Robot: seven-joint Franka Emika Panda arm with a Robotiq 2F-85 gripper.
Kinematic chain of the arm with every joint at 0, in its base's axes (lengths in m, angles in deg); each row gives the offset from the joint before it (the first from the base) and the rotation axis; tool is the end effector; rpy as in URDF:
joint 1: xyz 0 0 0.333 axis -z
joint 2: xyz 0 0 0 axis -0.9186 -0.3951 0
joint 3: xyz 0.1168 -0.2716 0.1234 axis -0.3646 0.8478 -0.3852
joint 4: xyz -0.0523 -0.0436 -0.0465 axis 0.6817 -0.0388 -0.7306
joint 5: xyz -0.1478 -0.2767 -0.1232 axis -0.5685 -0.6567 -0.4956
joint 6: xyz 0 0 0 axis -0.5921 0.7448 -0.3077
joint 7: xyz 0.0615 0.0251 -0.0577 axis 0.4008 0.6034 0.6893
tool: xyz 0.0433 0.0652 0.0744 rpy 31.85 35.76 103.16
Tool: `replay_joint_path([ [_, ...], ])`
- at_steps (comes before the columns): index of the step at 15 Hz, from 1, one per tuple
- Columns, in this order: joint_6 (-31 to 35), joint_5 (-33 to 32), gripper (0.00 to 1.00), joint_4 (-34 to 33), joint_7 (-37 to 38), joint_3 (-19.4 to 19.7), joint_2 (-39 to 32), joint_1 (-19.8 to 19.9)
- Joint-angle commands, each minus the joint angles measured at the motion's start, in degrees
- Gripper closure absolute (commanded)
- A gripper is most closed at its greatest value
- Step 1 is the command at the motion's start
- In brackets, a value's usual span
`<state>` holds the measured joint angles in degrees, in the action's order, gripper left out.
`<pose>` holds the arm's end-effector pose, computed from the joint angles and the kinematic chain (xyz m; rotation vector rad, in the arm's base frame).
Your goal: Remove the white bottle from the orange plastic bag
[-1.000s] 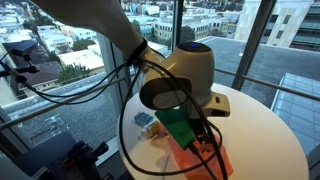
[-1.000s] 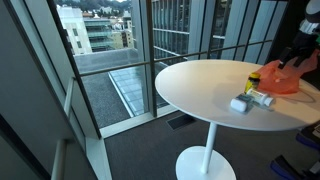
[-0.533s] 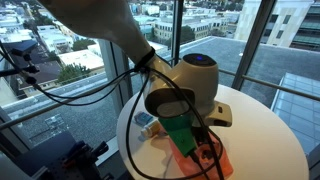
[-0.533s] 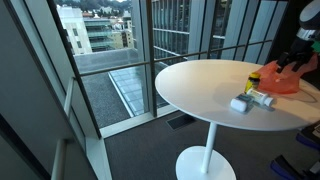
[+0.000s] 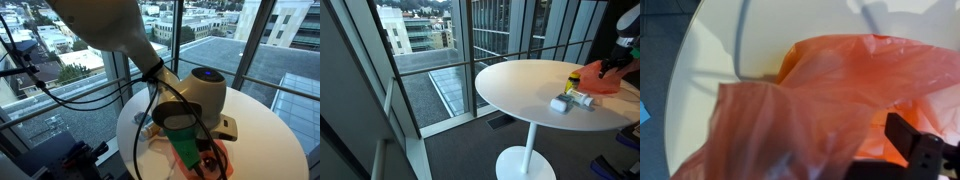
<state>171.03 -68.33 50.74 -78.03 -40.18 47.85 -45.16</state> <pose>0.4229 -0.2882 0.2650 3.0300 -0.6679 0.1407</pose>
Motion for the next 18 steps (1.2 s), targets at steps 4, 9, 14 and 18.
replay_joint_path([
  [4,-0.7,0.4,0.00,-3.1,-1.0,-1.3,-3.5,3.1],
  [9,-0.6,0.9,0.00,-4.2,-1.5,-2.6,-5.3,4.5],
  [14,-0.5,1.2,0.00,-5.2,-1.5,-4.0,-6.6,5.5],
  [18,-0.4,1.2,0.00,-5.5,-1.1,-4.5,-7.3,5.7],
])
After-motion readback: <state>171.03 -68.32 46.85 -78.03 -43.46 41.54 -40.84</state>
